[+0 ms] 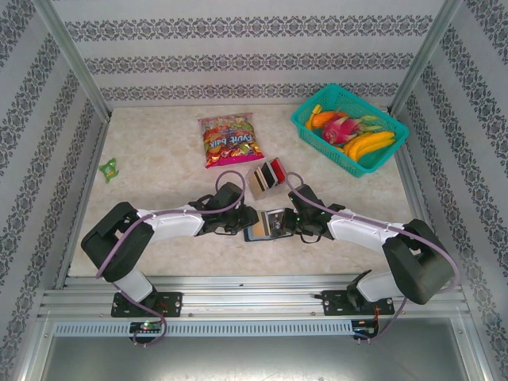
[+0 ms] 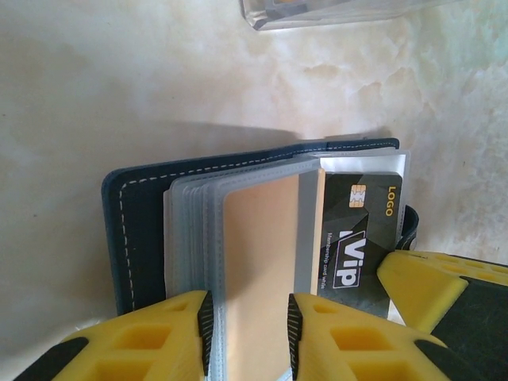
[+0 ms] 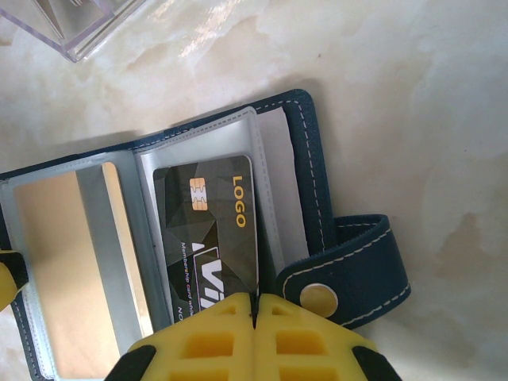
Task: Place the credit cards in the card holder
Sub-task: Turn over the card slot at the card holder.
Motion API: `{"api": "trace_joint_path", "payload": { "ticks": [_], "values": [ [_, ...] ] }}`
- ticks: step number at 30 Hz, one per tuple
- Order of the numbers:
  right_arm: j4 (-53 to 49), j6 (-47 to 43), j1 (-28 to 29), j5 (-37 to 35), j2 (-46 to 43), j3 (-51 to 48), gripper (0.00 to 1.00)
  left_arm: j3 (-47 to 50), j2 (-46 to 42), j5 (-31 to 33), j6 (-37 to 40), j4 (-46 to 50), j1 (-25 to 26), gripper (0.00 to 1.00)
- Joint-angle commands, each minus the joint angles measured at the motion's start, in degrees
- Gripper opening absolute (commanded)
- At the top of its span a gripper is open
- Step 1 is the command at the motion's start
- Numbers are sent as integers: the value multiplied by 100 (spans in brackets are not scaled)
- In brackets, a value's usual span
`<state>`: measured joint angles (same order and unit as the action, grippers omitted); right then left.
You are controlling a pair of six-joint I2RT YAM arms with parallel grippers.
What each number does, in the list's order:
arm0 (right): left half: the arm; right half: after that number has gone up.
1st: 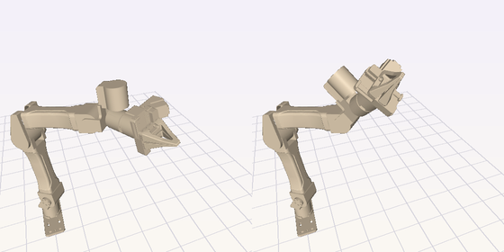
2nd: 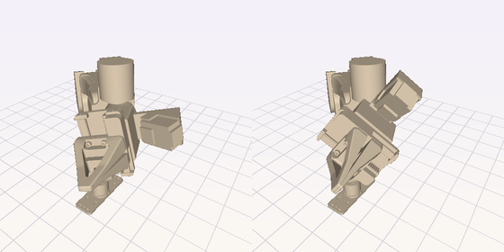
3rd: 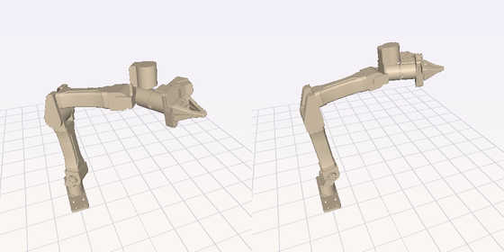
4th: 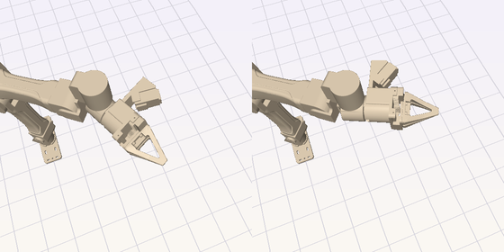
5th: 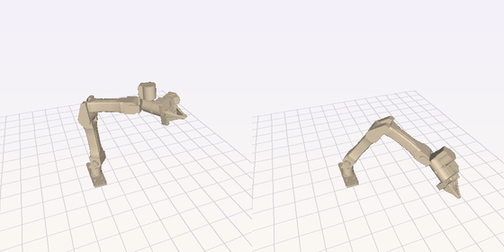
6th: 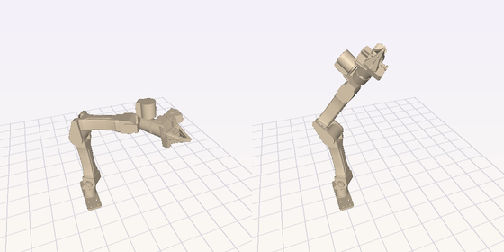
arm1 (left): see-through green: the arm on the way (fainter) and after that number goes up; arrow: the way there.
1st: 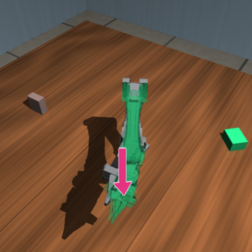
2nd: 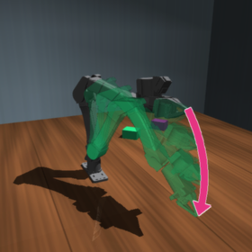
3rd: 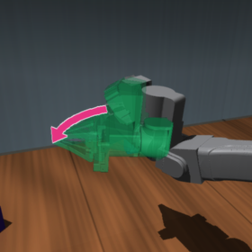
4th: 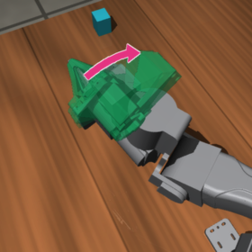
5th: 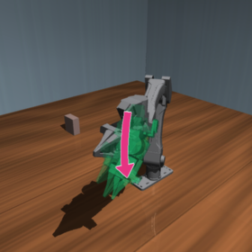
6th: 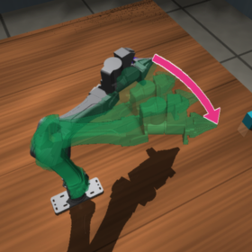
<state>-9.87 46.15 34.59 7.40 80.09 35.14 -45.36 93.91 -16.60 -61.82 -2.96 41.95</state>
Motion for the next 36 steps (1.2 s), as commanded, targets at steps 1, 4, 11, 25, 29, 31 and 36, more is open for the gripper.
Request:
{"api": "trace_joint_path", "payload": {
  "ticks": [1, 4, 11, 25, 29, 31, 36],
  "values": [
    [-305, -28, -40, -142, 76, -41, 0, -108, 119, -143, -5, -262, 80, 30],
    [-311, -18, -40, -137, 68, -42, 0, -126, 149, -232, 3, -345, 76, 29],
    [-319, -34, -40, -109, 54, -20, 0, -134, 222, -436, -14, -592, 76, 34],
    [-359, -27, -18, -119, 7, 28, 0, -361, 437, -662, 17, -600, 76, 41],
    [-415, -54, -15, -119, -38, 63, 0, -535, 635, -1068, 30, -946, 100, 50],
    [-431, -57, -14, -128, -51, 63, 0, -623, 660, -1159, 77, -1036, 135, 53],
    [-563, -27, -22, -228, -245, 98, 0, -764, 714, -1096, 127, -841, 146, 55]
  ]
}}
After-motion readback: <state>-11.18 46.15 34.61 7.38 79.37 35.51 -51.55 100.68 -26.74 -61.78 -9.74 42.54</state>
